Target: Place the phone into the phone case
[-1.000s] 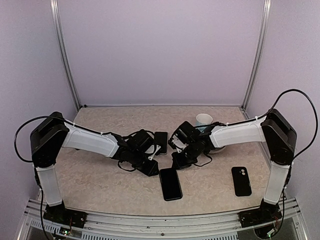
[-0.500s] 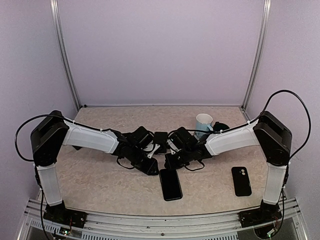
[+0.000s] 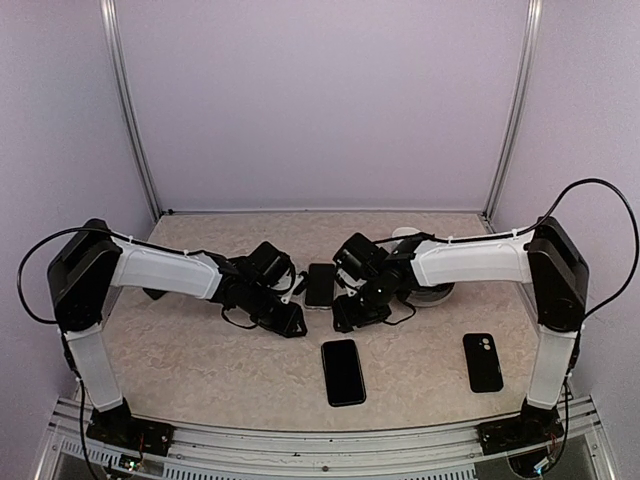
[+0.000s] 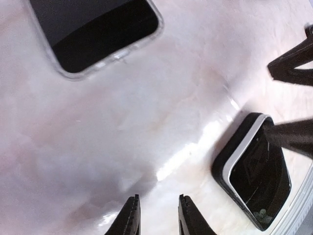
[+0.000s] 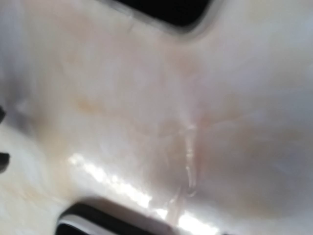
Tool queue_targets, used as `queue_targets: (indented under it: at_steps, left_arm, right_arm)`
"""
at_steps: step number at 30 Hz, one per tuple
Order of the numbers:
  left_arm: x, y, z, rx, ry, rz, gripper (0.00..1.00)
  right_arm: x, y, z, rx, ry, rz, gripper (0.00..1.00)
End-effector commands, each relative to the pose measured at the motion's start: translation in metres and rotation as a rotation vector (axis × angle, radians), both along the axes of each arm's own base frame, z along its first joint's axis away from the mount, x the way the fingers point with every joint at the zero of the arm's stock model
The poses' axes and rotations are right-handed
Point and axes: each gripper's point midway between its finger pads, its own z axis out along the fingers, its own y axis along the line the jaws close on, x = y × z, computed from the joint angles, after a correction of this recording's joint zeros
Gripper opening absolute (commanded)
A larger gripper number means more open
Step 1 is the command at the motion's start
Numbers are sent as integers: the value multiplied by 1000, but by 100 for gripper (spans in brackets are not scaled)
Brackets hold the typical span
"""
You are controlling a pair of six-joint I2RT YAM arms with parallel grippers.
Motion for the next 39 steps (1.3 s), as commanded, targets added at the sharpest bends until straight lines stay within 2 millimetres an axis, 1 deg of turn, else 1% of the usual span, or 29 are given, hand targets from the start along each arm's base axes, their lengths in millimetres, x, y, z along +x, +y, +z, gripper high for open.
queue_targets:
  at_steps: [1,2,3,4,5,7,8,9,10,12,14,16,17,19,21,25,28,29,30,31,33,34,37,39]
  left_arm:
    - [26,10,44,-47,-145,108,33]
    - [28,15,52,-49,-171,131,40]
    - [31,20,56,-42,-192,157,46]
    - [34,27,62,-37,-222,186,51]
    - [34,32,72,-44,-247,204,57]
    - [35,42,85,-46,-288,244,73]
    - [35,47,91,-51,-299,260,79]
    - [33,51,102,-69,-316,271,84]
    - [31,53,107,-80,-322,272,87]
    - [27,53,121,-112,-341,252,90]
    - [26,54,134,-123,-375,225,90]
    - [28,56,138,-100,-401,206,91]
    - [29,57,137,-88,-409,198,91]
    - [29,57,133,-78,-411,192,92]
    - [27,55,134,-95,-409,184,92]
    - [28,58,140,-88,-431,184,92]
    - [33,62,136,-60,-428,197,93]
    - [33,62,132,-48,-418,196,93]
    - [34,61,131,-46,-414,193,93]
    - [34,59,128,-42,-406,189,93]
    - [34,55,123,-44,-389,173,93]
    - [33,53,121,-48,-381,166,92]
    - [30,49,115,-59,-357,159,91]
    - [30,49,111,-61,-342,166,91]
  right_arm:
    - [-10,-20,23,-183,-39,-58,72]
    - [-17,-21,23,-199,-27,-74,84]
    - [-27,-22,21,-216,-13,-92,95]
    - [-36,-23,18,-235,0,-109,99]
    - [-46,-22,15,-245,18,-127,99]
    - [-65,-18,9,-260,59,-152,99]
    - [-74,-14,4,-266,85,-161,99]
    - [-80,-12,0,-275,106,-180,99]
    - [-87,-9,-5,-285,126,-186,99]
    - [-97,-1,-12,-284,163,-187,99]
    - [-104,10,-16,-277,180,-191,99]
    - [-109,19,-18,-278,187,-195,99]
    - [-111,20,-21,-292,194,-200,99]
    - [-116,15,-31,-347,214,-219,99]
    - [-122,11,-38,-382,237,-217,99]
    - [-126,4,-43,-441,235,-195,99]
    - [-124,-10,-47,-476,224,-191,99]
    - [-125,-19,-52,-498,227,-192,98]
    - [-125,-23,-56,-500,228,-188,95]
    - [-126,-22,-58,-486,234,-170,90]
    - [-127,-15,-61,-441,237,-128,76]
    - [-126,-8,-61,-408,229,-116,71]
    - [-121,-2,-56,-370,190,-97,61]
    - [-115,2,-50,-345,146,-84,52]
